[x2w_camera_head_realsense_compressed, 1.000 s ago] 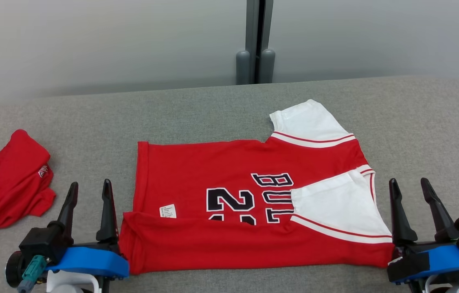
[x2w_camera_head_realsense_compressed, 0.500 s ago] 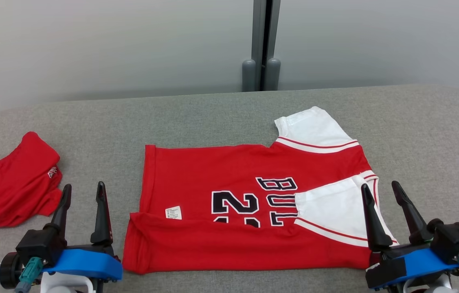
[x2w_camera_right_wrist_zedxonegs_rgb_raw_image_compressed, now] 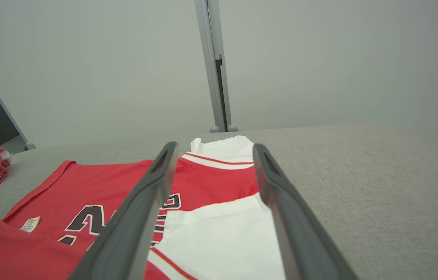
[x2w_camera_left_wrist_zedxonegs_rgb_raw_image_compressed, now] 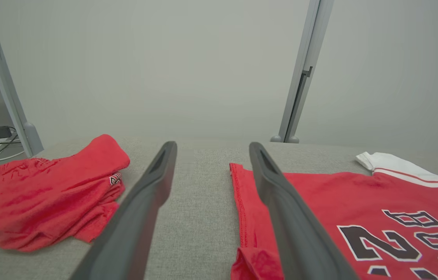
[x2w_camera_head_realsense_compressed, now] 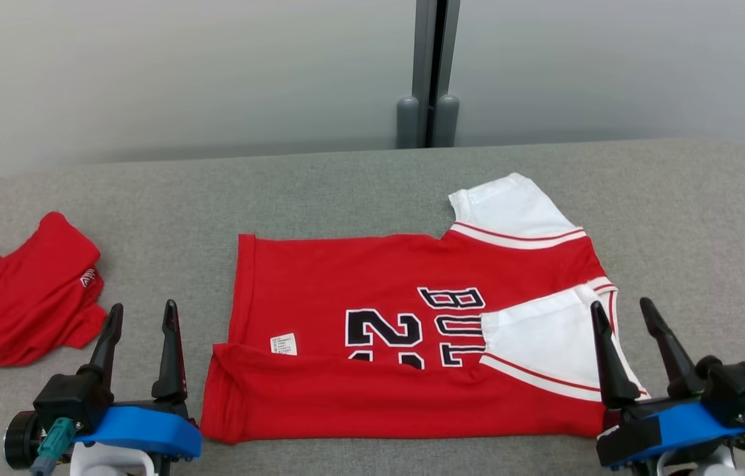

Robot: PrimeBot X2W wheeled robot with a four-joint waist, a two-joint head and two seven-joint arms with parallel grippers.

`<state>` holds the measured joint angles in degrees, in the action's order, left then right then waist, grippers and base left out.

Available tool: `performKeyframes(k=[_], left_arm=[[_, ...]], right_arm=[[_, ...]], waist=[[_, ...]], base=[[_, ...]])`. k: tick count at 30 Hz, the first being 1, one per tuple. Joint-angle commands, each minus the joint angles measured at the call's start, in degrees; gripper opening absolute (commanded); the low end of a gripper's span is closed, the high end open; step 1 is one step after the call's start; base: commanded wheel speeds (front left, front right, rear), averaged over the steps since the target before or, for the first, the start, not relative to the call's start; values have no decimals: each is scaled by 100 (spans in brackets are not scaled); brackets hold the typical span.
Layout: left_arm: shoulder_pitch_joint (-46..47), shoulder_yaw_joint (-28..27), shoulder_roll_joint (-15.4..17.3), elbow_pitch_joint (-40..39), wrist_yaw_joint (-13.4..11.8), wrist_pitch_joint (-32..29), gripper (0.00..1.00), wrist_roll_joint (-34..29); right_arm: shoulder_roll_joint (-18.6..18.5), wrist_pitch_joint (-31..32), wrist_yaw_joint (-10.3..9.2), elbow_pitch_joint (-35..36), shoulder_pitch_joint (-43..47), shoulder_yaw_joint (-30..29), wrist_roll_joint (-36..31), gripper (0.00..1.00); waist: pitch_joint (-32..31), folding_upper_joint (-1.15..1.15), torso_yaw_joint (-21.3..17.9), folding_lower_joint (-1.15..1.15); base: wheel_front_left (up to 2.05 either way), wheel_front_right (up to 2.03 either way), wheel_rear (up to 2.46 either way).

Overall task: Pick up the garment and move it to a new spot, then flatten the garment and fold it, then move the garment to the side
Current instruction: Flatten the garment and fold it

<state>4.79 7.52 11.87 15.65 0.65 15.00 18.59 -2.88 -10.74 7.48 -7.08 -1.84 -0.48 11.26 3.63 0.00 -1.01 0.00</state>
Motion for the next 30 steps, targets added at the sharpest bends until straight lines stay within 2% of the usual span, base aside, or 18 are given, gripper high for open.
performKeyframes(k=[1, 6, 13, 20, 30], left_arm=[[140, -49, 11, 60, 63, 25, 100, -40], [912, 38, 138, 337, 293, -110, 100, -11], [2345, 237, 317, 744, 513, -735, 100, 69], [3566, 600, 397, 1459, 646, -1413, 100, 218], [4242, 1290, 375, 2333, 684, -1745, 100, 555]], right_arm=[[-3, -11, 3, -18, -156, -53, -100, 100], [-61, 200, 3, -64, -865, -216, -341, 100], [-347, 655, 3, -383, -2256, -173, -352, 100], [-572, 837, 3, -1240, -3714, 62, -393, 100], [-738, 699, 3, -2647, -4815, 400, -454, 100]], waist=[[54, 0, -12, 0], [320, 0, -17, 0], [877, 0, -30, 0], [1570, 0, -65, 0], [2207, 0, -70, 0]], base=[[0, 0, 0], [0, 0, 0], [0, 0, 0], [0, 0, 0], [0, 0, 0]])
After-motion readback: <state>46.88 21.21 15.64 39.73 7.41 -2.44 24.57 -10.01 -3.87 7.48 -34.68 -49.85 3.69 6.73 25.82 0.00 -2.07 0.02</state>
